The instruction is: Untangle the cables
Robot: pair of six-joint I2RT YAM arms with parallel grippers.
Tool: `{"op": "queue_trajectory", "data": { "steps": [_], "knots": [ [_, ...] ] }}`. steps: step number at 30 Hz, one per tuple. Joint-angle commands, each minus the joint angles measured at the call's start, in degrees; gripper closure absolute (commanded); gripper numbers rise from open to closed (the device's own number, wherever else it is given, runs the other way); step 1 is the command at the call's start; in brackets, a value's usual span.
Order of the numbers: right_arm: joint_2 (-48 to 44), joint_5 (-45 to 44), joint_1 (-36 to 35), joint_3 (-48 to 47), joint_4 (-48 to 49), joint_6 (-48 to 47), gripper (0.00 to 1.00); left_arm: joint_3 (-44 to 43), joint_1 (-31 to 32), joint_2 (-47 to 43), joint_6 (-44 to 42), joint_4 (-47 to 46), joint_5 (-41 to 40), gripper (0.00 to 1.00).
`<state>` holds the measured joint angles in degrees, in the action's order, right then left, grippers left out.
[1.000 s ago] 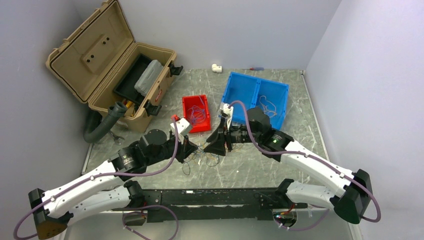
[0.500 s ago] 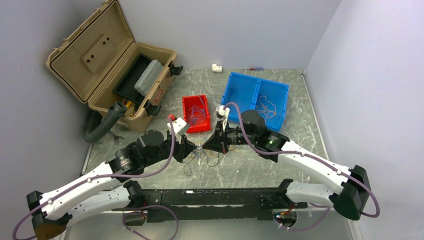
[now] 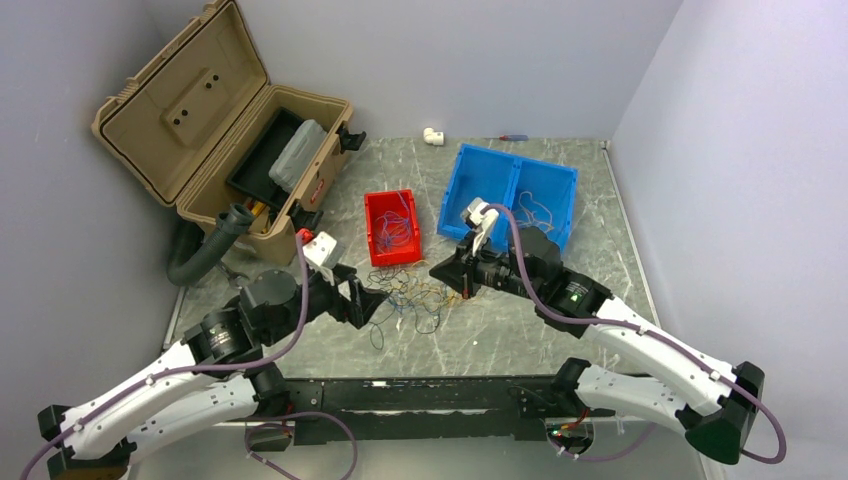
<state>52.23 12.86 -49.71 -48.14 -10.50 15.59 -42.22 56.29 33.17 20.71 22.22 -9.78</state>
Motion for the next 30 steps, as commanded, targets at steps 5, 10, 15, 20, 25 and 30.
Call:
{"op": "queue_trajectory", "data": {
  "steps": [5,10,15,20,25,30],
  "knots": [
    [-0.39,1.47,-0.21,-4.28,-5.15,-2.59,1.00,-2.85,-0.31,1.97,-6.53,2.56,2.01,0.11],
    [-1.18,3.14,-0.18,-5.59,-6.23,-3.12,1.00,-3.59,-0.31,5.37,-11.22,1.69,1.72,0.33],
    [-1.08,4.51,-0.23,-6.50,-6.74,-3.46,1.00,-4.50,-0.30,10.92,-14.10,-2.11,2.58,0.33],
    [-1.04,6.07,-0.21,-6.92,-6.50,-3.54,1.00,-6.28,-0.30,16.23,-15.67,-4.13,2.32,0.40],
    [-1.24,6.89,-0.21,-7.09,-6.37,-3.73,1.00,-6.74,-0.31,19.58,-16.31,-5.66,1.75,0.43],
    [-1.11,6.86,-0.26,-6.97,-6.30,-3.61,1.00,-6.90,-0.30,21.91,-16.14,-7.95,1.73,0.51]
  ]
}}
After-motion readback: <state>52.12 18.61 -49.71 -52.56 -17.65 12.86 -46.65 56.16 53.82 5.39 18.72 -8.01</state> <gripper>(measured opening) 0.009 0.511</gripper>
